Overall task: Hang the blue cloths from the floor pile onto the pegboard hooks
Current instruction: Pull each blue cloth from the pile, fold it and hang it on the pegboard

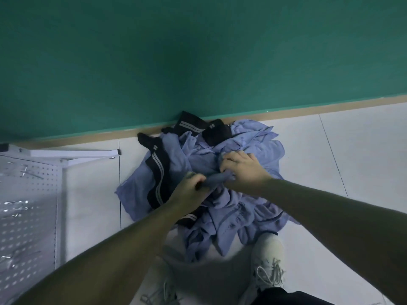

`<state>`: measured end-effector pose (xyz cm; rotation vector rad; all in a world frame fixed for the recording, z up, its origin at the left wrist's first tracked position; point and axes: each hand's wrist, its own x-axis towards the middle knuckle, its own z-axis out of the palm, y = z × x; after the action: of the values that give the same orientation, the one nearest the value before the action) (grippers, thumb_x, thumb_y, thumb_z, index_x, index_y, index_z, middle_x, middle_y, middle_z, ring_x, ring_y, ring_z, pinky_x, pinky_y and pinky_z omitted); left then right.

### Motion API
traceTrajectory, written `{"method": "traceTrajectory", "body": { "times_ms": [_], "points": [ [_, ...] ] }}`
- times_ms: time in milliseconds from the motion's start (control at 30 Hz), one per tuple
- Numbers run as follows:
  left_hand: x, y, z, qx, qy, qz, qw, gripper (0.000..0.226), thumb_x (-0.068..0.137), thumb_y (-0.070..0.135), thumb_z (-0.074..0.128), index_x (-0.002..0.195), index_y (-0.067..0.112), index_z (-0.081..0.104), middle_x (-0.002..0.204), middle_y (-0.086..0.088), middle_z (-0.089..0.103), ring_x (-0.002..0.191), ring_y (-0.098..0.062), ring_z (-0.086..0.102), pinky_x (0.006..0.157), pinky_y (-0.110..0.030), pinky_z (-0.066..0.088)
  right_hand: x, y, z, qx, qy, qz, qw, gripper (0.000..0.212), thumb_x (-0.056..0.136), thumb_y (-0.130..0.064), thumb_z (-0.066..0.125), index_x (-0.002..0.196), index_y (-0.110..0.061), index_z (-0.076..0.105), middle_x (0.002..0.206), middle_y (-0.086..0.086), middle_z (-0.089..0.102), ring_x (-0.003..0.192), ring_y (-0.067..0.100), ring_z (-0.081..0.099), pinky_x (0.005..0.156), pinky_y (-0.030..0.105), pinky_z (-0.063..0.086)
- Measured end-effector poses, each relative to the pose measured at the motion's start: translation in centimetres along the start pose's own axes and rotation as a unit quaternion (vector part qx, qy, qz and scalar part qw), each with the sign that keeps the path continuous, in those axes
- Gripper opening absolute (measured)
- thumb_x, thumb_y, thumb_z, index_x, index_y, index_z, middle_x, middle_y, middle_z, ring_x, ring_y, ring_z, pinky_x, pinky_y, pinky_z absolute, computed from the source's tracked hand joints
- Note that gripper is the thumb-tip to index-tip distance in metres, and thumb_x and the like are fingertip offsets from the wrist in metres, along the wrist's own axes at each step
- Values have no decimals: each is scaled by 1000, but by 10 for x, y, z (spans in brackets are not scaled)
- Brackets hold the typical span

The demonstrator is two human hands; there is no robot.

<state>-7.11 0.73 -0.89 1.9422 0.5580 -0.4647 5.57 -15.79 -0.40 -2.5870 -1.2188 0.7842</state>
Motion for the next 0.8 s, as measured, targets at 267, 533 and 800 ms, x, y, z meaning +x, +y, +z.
{"method": "traceTrajectory", "body": {
  "times_ms": [267, 533, 800],
  "points": [
    [-33, 60, -40, 8, 22, 53, 998, 7, 104, 22, 47, 108, 28, 45, 101, 1, 61, 92, -17, 58, 74, -31, 42, -34, -37, -92, 177, 15, -11, 984, 28, 84, -22, 67, 84, -32, 40, 81, 2, 57, 80, 25, 54, 79, 44, 49],
    [-120, 136, -93, -83, 68, 150, 983, 13, 95, 24, 67, 98, 26, 55, 98, -5, 64, 86, -10, 56, 78, -28, 43, -94, -88, -191, 190, 23, -17, 981, 38, 86, -14, 71, 122, -20, 61, 105, -3, 67, 91, 14, 61, 72, 13, 46],
    [-208, 203, -133, -10, 103, 223, 969, 14, 90, 19, 73, 93, 20, 59, 83, -4, 62, 72, -10, 50, 66, -28, 37, -176, -132, -280, 58, 28, -21, 998, 27, 83, -37, 78, 85, -19, 57, 81, -2, 61, 75, 17, 52, 63, 27, 40]
  ]
}}
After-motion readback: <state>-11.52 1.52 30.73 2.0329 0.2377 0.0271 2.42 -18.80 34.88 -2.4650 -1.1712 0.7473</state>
